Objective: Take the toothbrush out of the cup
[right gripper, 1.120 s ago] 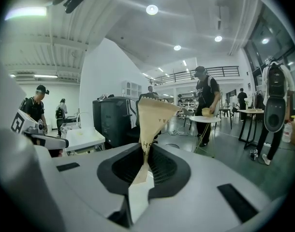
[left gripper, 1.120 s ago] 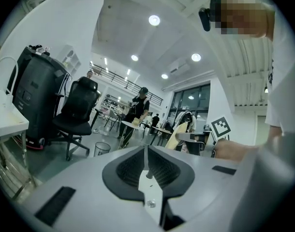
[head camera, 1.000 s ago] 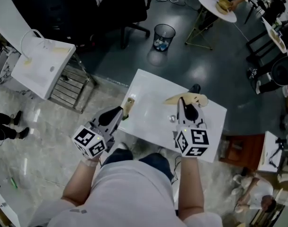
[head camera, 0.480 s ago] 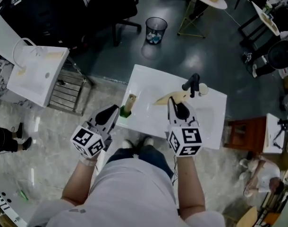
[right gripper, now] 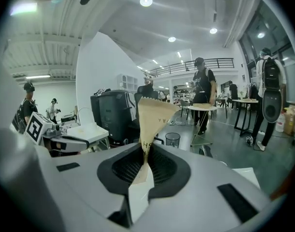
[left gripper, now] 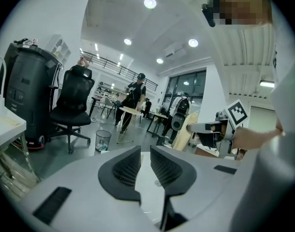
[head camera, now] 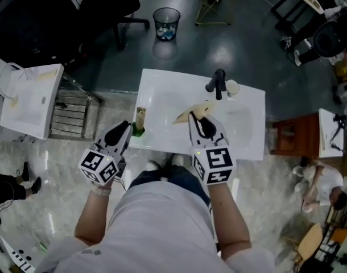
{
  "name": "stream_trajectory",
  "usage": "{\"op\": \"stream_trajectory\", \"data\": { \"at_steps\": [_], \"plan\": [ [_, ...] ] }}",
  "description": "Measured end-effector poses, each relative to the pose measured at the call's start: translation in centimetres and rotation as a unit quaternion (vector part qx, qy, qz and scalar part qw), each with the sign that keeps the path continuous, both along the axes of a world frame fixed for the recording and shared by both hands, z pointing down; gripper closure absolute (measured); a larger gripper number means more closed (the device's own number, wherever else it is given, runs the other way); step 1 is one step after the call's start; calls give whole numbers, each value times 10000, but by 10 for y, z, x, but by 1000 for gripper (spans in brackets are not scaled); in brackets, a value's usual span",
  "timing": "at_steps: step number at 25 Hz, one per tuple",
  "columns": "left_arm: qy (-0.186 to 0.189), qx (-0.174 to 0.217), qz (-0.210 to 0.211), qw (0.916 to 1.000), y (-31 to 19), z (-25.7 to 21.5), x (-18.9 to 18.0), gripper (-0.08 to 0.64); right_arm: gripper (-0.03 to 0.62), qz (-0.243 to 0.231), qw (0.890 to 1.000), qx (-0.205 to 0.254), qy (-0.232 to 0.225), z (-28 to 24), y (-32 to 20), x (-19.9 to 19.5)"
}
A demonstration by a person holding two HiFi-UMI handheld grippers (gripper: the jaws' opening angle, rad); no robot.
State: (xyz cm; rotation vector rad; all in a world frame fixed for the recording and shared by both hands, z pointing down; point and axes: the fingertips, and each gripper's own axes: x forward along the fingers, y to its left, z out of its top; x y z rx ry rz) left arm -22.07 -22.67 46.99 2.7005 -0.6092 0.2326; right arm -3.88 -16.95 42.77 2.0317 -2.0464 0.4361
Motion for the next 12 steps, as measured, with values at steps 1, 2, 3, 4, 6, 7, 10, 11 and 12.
{"op": "stream_trajectory", "data": {
  "at_steps": [1,2,3,4,6,7,10,11,12],
  "plan": [
    [-62,-24,27,10000,-1,6,2,503,549,15,10000,-25,-5,3,2,0],
    [-127,-52,56,9999,-1,12,5,482,549,38,10000,-50,-19,5,4,1],
    [-193,-78,88,9997,-2,17,7,462,549,63,9999,-76,-37,7,6,1],
    [-258,-94,119,9996,-3,23,9,448,549,84,9999,-101,-57,9,8,0],
    [-390,-100,158,9991,-7,35,13,428,549,110,9998,-150,-108,13,12,-2],
    [-462,-103,165,9987,-9,41,14,414,549,121,9997,-166,-130,16,13,-3],
    [-639,-147,199,9977,-17,59,18,365,549,165,9994,-234,-178,25,18,-6],
    [-683,-169,225,9973,-19,65,21,351,549,178,9992,-280,-206,28,19,-7],
    [-722,-187,257,9969,-22,69,23,344,549,192,9990,-326,-231,31,20,-8]
  ]
}}
